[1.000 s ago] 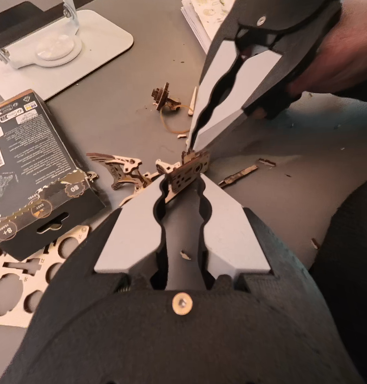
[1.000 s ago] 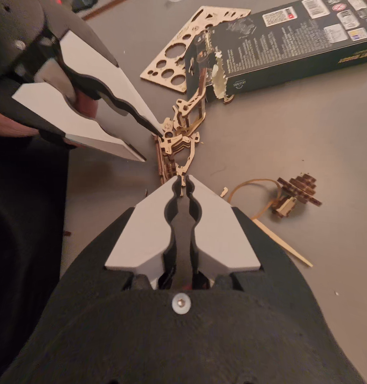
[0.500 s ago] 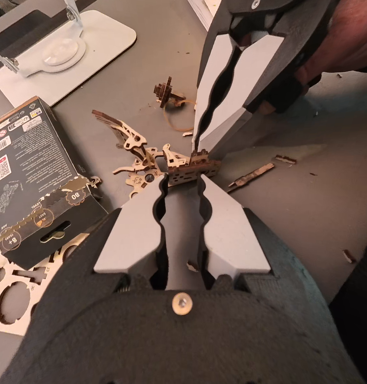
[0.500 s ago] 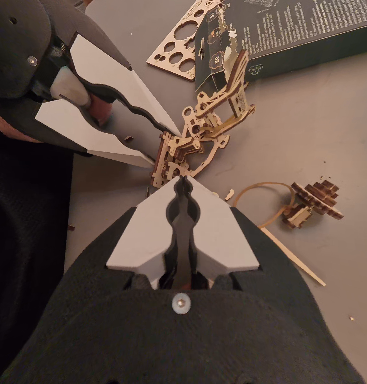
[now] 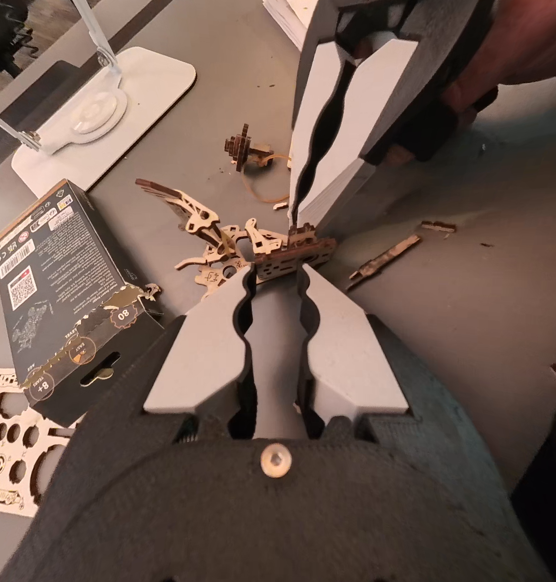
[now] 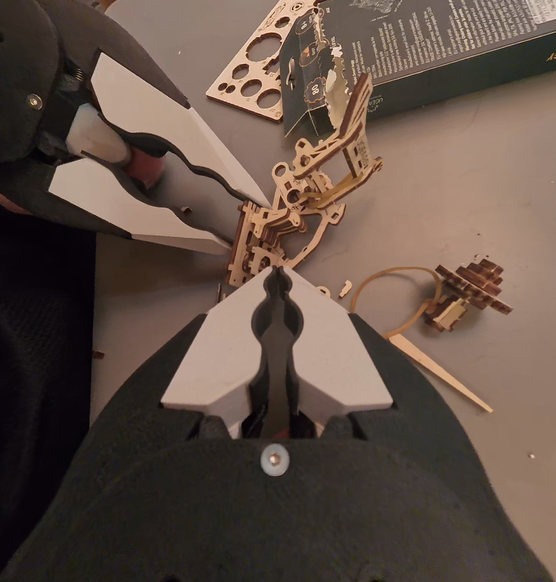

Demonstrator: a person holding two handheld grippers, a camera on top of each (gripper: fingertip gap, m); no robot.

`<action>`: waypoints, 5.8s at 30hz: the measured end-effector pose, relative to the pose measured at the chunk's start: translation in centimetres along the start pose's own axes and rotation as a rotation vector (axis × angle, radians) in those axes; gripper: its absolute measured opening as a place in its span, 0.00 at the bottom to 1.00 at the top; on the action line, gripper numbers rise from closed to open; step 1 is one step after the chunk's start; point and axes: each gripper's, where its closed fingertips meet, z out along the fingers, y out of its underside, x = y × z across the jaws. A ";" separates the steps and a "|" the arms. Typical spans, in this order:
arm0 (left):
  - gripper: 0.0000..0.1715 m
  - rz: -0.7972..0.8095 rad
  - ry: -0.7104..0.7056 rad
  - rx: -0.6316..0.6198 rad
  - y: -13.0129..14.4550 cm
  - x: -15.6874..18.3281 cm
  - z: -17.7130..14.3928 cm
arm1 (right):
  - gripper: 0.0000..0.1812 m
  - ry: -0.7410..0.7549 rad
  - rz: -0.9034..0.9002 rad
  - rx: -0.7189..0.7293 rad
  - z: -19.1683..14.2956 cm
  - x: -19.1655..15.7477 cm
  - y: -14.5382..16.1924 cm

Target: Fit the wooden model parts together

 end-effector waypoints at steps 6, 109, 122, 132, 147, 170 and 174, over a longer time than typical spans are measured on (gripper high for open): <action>0.08 0.045 -0.012 0.010 0.1 0.2 -0.3 | 0.00 -0.016 0.009 0.010 -0.3 -0.2 0.1; 0.30 -0.443 0.439 0.846 -10.8 -2.9 -10.7 | 0.06 -0.243 -0.205 0.233 -7.7 -9.3 -13.3; 0.30 -0.442 0.538 1.017 -12.6 -3.0 -13.5 | 0.05 -0.123 -0.256 0.206 -9.0 -10.2 -14.9; 0.30 -0.397 0.547 1.059 -12.9 -2.8 -14.2 | 0.02 -0.029 -0.353 0.123 -9.2 -11.0 -15.3; 0.30 -0.405 0.588 1.124 -12.0 -2.8 -15.2 | 0.00 -0.006 -0.345 0.054 -8.0 -12.1 -15.7; 0.30 -0.426 0.675 1.181 -12.4 -2.0 -15.9 | 0.06 0.091 -0.361 0.066 -8.0 -12.8 -16.4; 0.30 -0.421 0.654 1.169 -12.3 -2.1 -15.9 | 0.06 0.089 -0.311 0.083 -7.9 -12.6 -16.5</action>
